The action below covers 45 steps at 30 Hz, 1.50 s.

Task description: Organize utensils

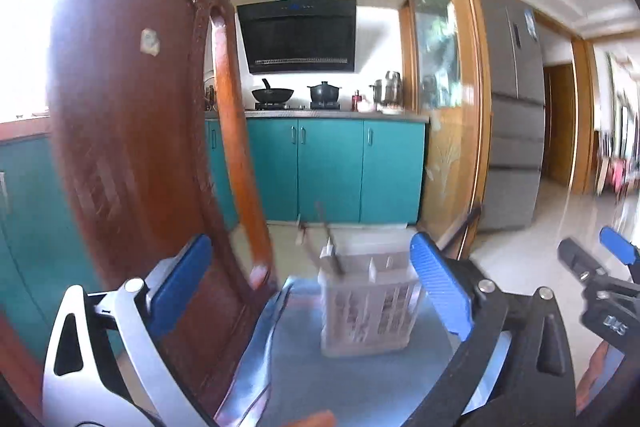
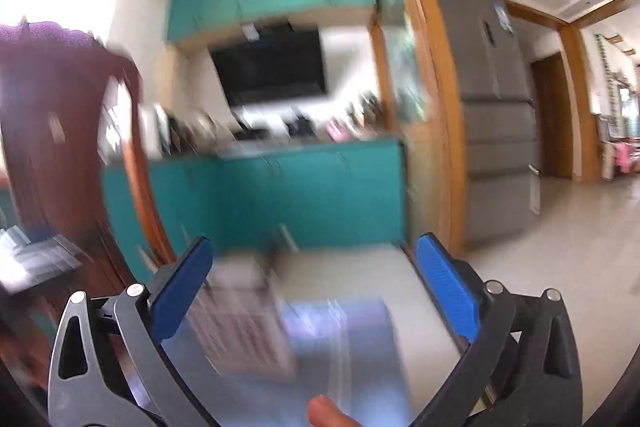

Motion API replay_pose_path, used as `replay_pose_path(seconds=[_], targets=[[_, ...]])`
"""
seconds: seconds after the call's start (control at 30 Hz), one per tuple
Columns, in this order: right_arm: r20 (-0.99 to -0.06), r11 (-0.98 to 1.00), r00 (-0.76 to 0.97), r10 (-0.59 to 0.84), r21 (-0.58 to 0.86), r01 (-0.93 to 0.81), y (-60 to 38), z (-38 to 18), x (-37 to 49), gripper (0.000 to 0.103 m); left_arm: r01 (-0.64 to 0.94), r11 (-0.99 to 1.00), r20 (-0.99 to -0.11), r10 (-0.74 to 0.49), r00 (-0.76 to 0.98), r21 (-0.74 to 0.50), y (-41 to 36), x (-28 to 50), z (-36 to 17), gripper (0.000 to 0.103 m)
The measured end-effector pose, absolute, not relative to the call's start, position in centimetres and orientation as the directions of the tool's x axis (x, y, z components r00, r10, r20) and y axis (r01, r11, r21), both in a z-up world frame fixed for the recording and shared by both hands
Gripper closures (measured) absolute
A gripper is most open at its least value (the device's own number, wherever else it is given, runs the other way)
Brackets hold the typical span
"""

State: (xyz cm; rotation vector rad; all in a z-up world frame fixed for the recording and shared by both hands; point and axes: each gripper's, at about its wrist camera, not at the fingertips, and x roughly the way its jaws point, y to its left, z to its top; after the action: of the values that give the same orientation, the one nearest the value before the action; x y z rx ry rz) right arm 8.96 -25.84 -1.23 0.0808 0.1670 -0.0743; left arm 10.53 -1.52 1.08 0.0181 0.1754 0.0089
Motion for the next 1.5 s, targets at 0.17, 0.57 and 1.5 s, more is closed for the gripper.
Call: replay_pose_path(seconds=[0.17, 0.57, 1.5], targets=[[-0.187, 0.996, 0.982, -0.006, 0.083, 0.022, -25.0, -1.5, 6.9, 0.003, 0.016, 1.0, -0.271, -0.009, 0.963, 0.023, -1.6, 7.8, -1.1, 0.004], [-0.175, 0.995, 0.984, -0.019, -0.105, 0.001, -20.4, -3.0, 4.1, 0.003, 0.012, 0.999, -0.211, -0.021, 0.977, -0.042, -0.1, 4.1, 0.1, 0.004], [-0.181, 0.995, 0.983, -0.036, -0.098, 0.018, -20.9, -3.6, 3.3, 0.003, -0.008, 1.0, -0.234, 0.012, 0.972, 0.015, -1.1, 4.0, -1.2, 0.004]])
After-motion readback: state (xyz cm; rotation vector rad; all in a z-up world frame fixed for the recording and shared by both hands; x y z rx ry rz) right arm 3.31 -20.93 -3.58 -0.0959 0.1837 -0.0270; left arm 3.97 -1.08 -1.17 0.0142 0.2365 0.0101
